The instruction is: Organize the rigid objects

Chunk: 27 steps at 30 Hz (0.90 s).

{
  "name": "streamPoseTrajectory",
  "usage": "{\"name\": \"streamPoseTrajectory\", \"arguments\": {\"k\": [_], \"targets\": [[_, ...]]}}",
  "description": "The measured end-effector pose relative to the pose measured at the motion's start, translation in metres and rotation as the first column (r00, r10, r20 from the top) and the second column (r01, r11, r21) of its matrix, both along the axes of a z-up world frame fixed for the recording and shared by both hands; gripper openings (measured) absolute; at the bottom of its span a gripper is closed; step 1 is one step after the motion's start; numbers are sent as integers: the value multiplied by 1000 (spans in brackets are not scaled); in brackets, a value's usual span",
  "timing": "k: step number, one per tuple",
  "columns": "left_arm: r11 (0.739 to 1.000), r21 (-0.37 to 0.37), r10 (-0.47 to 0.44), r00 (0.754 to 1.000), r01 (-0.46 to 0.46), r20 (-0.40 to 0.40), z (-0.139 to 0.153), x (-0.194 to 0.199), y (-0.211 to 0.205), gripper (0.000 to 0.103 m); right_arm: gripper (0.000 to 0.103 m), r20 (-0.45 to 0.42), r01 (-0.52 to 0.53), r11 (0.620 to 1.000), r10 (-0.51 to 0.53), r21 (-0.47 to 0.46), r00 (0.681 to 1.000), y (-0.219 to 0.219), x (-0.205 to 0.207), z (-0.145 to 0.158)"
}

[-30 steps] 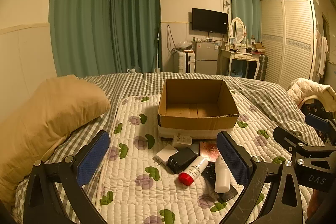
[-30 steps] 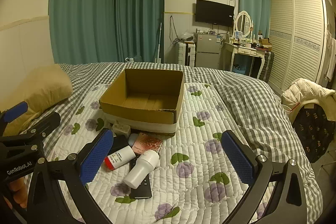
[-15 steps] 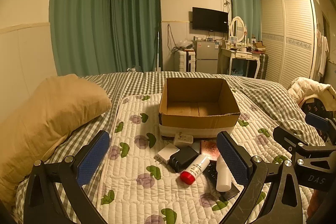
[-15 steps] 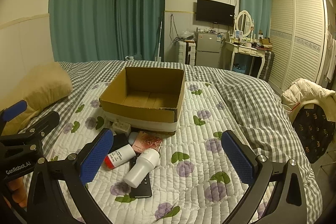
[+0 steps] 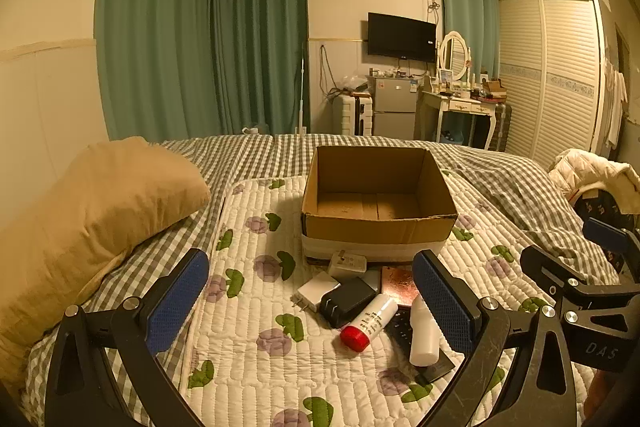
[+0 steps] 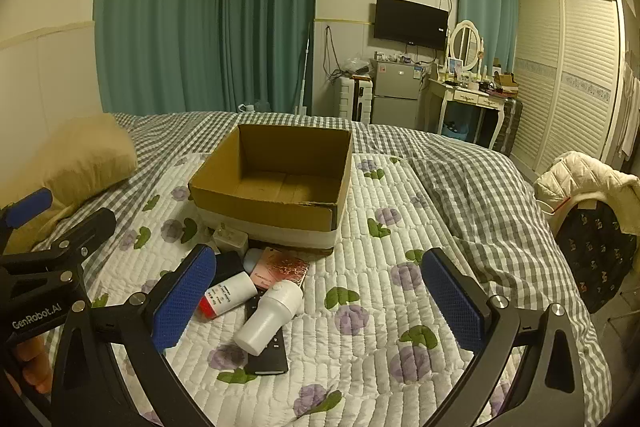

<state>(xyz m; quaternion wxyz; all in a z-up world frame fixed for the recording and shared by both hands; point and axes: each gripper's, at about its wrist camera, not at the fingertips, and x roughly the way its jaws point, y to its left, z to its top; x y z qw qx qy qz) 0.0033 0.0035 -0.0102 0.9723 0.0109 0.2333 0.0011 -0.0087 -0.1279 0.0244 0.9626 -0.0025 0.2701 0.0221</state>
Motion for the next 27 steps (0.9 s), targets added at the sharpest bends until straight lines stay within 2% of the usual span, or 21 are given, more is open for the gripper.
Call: {"name": "streamPoseTrajectory", "arguments": {"k": [27], "targets": [[1000, 10, -10, 1000, 10, -2, -2, 1, -10, 103, 103, -31, 11, 1000, -11, -1, 999, 3, 6, -9]]}}
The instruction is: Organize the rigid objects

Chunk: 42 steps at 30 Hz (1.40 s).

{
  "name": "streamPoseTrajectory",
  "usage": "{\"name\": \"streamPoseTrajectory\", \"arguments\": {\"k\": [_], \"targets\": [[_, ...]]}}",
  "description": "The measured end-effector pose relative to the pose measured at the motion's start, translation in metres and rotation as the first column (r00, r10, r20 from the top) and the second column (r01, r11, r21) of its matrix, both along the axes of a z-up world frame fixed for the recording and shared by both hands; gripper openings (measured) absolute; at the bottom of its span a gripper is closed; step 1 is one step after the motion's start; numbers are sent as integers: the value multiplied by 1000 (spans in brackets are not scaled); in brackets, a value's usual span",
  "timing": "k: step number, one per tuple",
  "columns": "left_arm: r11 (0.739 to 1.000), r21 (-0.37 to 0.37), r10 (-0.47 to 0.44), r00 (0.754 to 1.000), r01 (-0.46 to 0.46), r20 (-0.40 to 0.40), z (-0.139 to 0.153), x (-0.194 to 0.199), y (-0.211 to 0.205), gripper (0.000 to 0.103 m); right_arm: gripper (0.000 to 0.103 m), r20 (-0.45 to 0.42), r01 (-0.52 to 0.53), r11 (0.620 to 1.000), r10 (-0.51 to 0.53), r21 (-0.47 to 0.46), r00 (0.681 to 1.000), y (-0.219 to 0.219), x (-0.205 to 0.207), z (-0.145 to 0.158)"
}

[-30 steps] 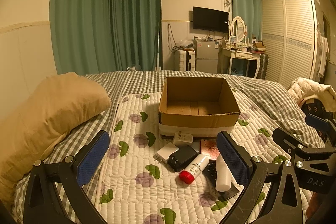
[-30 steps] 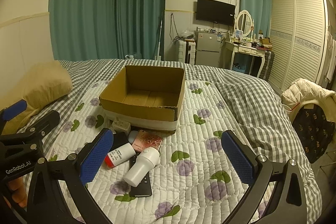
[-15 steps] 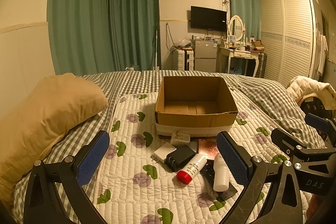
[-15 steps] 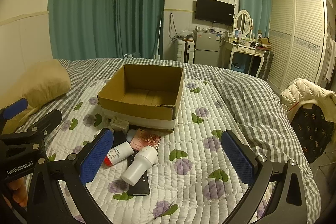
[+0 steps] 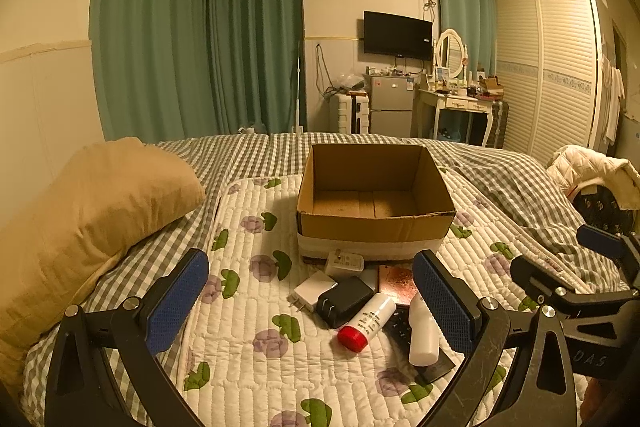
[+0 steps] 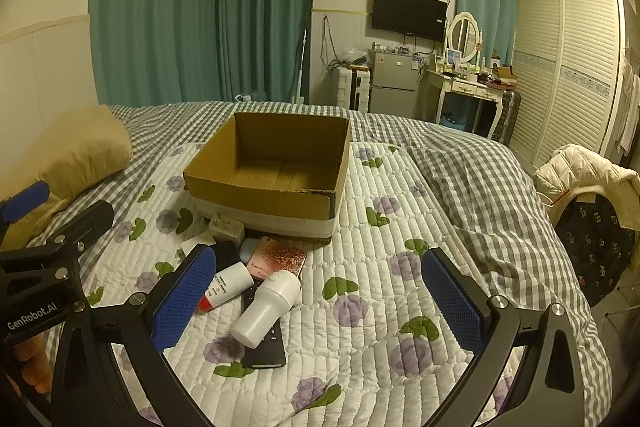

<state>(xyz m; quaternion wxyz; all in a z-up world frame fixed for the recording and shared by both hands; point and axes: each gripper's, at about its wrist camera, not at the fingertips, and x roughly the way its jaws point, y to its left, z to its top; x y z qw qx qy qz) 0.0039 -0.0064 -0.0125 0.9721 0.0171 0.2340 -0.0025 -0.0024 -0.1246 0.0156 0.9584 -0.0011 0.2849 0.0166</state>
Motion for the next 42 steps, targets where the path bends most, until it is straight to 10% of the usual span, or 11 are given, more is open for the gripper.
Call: {"name": "streamPoseTrajectory", "arguments": {"k": [14, 20, 22, 33, 42], "targets": [[1000, 23, 10, 986, -6, -167, -66, 54, 20, 103, 92, -277, -12, 1000, 15, 12, 961, 17, 63, -83], [999, 44, -10, 966, 22, -259, -106, 74, 19, 103, 76, -385, -36, 994, 73, 101, 920, 26, 93, -130], [998, 41, -30, 960, 43, -279, -115, 77, 16, 103, 56, -402, -71, 990, 116, 125, 908, 33, 101, -139], [973, 3, -206, 880, 229, -428, -148, 95, -36, 55, 45, -332, -72, 991, 107, 116, 937, 2, 97, -113], [956, -67, -281, 825, 286, -491, -145, 96, -54, 37, 45, -342, -59, 986, 109, 153, 933, -8, 99, -115]]}}
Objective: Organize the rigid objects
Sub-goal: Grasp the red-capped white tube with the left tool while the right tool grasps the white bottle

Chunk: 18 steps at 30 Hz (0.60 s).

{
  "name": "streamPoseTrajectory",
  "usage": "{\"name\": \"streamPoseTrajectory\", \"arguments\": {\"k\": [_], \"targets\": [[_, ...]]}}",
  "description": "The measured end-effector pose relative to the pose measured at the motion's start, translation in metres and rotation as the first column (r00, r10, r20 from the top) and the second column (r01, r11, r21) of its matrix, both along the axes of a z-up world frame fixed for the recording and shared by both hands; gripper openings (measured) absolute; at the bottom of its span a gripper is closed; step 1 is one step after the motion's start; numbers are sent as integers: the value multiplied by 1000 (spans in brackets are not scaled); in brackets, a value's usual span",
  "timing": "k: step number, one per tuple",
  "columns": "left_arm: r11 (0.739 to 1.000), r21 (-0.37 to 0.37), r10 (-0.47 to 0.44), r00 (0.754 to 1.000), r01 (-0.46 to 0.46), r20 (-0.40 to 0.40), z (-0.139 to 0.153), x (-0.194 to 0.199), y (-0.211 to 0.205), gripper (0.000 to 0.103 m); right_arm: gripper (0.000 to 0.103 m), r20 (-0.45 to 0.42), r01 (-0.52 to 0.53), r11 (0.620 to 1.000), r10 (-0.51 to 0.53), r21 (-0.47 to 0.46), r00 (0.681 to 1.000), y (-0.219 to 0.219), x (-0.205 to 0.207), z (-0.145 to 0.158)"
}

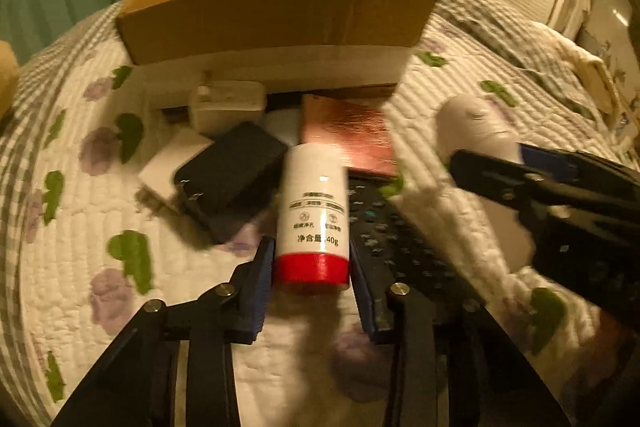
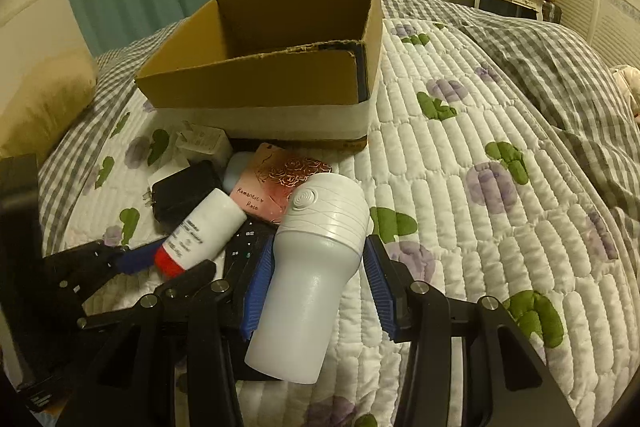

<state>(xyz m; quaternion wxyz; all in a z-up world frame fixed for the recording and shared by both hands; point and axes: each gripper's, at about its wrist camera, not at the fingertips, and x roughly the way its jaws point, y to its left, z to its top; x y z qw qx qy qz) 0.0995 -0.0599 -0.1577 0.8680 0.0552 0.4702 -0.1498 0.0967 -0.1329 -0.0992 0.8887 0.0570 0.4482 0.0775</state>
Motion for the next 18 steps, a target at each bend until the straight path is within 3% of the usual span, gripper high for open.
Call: {"name": "streamPoseTrajectory", "arguments": {"k": [4, 8, 11, 14, 18], "targets": [[999, 42, 1, 1000, -1, 11, -2, 10, -8, 40, 45, -1, -1, 1000, 1, 7, 1000, -2, -2, -1], [998, -39, 50, 998, -51, -29, -6, 32, -3, 43, 45, -11, 10, 1000, -10, 18, 1000, -5, -2, -3], [997, -57, 55, 998, -57, -38, -6, 36, -2, 37, 45, -14, 12, 1000, -12, 16, 1000, -6, -2, -4], [998, -26, 59, 998, -59, -6, 4, 26, -1, 36, 45, -8, 5, 1000, -5, 9, 1000, -4, -5, -2], [996, -51, 78, 996, -76, 47, 36, 11, 13, 36, 45, 28, 3, 1000, -3, -19, 1000, -2, -10, 15]]}}
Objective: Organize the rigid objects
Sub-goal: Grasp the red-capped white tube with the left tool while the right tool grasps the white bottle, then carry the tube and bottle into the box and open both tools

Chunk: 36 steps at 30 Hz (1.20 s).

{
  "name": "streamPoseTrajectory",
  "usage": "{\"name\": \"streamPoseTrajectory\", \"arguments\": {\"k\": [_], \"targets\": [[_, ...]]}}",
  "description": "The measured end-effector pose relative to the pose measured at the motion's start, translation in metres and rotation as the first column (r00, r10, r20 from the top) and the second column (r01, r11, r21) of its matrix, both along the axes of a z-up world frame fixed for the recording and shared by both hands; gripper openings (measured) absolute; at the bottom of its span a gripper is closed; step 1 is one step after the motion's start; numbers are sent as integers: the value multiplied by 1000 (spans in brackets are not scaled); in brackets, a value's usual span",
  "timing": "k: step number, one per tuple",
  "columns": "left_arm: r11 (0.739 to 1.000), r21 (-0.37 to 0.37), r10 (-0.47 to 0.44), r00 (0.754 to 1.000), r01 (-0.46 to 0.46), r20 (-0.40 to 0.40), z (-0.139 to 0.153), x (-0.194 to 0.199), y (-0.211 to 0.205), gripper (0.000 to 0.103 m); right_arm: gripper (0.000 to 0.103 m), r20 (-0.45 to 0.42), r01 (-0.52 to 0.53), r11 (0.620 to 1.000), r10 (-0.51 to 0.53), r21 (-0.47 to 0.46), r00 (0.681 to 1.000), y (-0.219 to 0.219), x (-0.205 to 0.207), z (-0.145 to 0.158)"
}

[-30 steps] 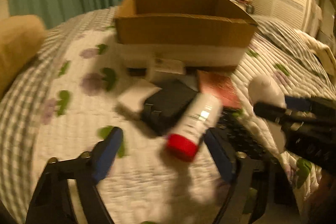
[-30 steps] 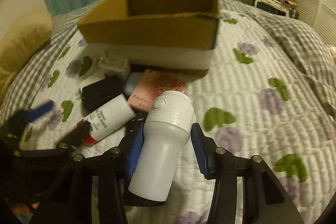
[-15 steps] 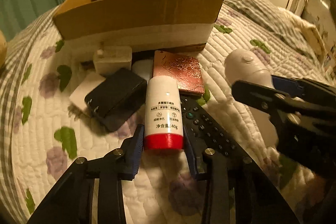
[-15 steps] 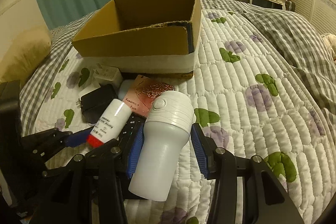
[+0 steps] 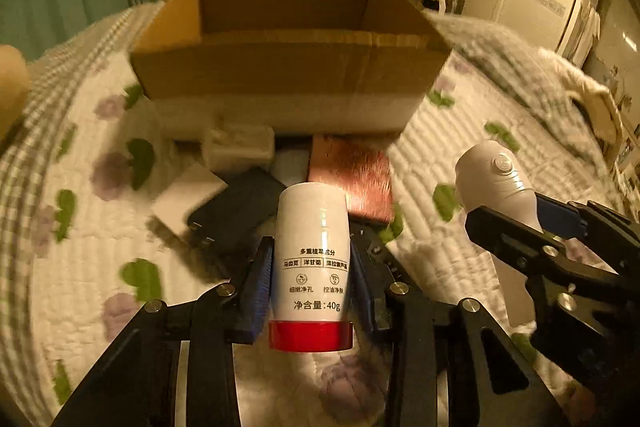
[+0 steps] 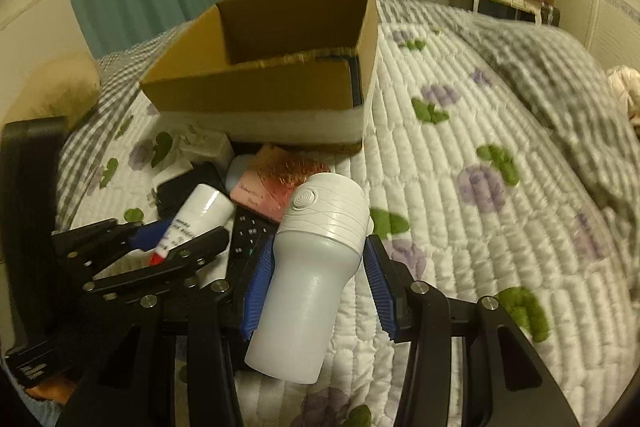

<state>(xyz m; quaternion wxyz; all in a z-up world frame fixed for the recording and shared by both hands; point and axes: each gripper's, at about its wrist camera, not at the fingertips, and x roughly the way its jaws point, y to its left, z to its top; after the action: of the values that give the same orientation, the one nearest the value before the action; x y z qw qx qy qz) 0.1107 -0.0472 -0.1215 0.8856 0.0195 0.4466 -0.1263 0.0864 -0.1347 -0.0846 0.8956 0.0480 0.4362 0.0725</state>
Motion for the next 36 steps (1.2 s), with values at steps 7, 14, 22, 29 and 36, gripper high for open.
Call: {"name": "streamPoseTrajectory", "arguments": {"k": [7, 14, 22, 29, 36], "targets": [[1000, -21, 23, 994, -21, 102, 75, -1, 21, 36, 45, 107, -24, 999, 28, -32, 994, -1, -2, 62], [1000, -18, 21, 980, -17, 200, 134, 49, 25, 36, 45, 230, -57, 998, 64, -33, 971, 2, 41, 136], [1000, 4, 29, 975, -31, 219, 135, 144, 23, 36, 45, 264, -70, 998, 70, -8, 962, 27, 142, 153], [996, 86, 15, 986, -30, 166, 77, 199, 13, 36, 45, 159, -32, 998, 41, -59, 986, 30, 215, 90], [992, 126, -3, 985, -19, 175, 53, 205, 3, 37, 45, 135, -55, 993, 69, -103, 988, 29, 224, 58]]}}
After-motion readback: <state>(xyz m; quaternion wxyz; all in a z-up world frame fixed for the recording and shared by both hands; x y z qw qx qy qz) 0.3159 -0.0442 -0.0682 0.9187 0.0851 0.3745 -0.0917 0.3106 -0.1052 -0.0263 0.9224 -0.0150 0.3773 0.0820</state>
